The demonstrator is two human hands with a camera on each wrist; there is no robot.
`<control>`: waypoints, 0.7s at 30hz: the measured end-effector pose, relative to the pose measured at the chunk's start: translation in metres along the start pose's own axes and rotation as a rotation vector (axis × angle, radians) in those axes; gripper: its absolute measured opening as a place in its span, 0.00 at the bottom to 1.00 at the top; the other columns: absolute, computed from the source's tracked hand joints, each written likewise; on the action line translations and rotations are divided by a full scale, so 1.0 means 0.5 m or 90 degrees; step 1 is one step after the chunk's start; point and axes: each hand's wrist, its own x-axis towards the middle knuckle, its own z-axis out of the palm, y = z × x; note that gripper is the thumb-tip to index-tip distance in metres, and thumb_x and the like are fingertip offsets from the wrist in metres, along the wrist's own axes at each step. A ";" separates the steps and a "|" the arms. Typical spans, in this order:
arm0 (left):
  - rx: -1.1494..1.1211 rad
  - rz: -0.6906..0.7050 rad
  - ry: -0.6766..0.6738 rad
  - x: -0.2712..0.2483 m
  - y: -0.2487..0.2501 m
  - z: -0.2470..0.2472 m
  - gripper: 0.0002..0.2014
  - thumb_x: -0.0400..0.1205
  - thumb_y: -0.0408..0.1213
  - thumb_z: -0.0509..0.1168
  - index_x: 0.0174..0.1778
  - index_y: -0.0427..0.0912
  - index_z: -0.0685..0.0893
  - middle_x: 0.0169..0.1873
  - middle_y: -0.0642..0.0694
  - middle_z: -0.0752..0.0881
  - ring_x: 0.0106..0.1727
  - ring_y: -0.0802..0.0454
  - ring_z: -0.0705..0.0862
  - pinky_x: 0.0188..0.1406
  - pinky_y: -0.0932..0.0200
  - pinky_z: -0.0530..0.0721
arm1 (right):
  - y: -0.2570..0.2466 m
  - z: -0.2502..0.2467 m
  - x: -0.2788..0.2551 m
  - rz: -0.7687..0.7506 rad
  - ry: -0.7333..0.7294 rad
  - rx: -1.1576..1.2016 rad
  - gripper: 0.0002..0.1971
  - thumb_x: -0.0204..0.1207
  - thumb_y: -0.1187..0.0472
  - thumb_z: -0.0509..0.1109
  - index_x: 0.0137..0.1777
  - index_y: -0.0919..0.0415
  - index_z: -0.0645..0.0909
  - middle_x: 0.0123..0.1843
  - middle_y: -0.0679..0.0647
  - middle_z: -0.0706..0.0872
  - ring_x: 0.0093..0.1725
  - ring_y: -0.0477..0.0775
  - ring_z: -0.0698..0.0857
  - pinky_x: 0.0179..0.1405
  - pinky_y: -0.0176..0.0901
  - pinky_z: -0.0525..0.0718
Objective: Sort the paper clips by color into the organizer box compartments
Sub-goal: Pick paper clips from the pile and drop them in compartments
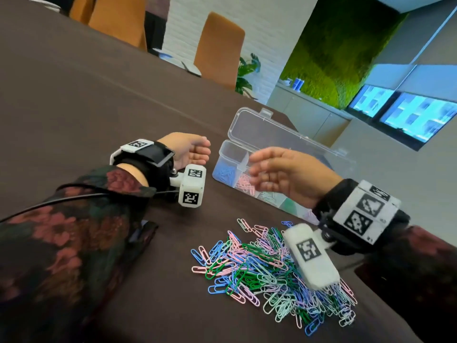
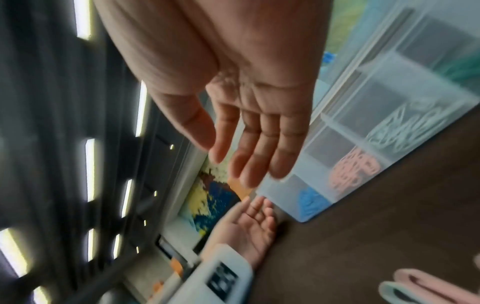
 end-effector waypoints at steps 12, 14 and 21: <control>0.011 0.002 0.008 0.003 -0.003 0.000 0.09 0.85 0.37 0.59 0.42 0.38 0.79 0.35 0.44 0.80 0.33 0.52 0.80 0.24 0.66 0.83 | 0.067 0.030 -0.013 -0.011 -0.251 -0.955 0.10 0.75 0.62 0.67 0.36 0.50 0.72 0.31 0.43 0.74 0.32 0.44 0.73 0.34 0.38 0.70; 0.014 0.001 0.006 0.000 -0.001 0.002 0.09 0.85 0.37 0.59 0.42 0.38 0.79 0.35 0.44 0.80 0.33 0.52 0.80 0.24 0.67 0.83 | 0.056 0.034 -0.012 -0.050 -0.214 -0.917 0.09 0.75 0.63 0.67 0.39 0.49 0.73 0.32 0.41 0.75 0.32 0.39 0.74 0.33 0.32 0.70; 0.010 -0.008 0.005 -0.008 0.003 0.005 0.11 0.86 0.39 0.58 0.41 0.39 0.78 0.34 0.45 0.80 0.33 0.53 0.79 0.25 0.67 0.82 | 0.050 0.126 -0.018 -0.104 -0.398 -0.750 0.09 0.71 0.57 0.77 0.45 0.49 0.79 0.42 0.50 0.83 0.36 0.44 0.78 0.42 0.39 0.77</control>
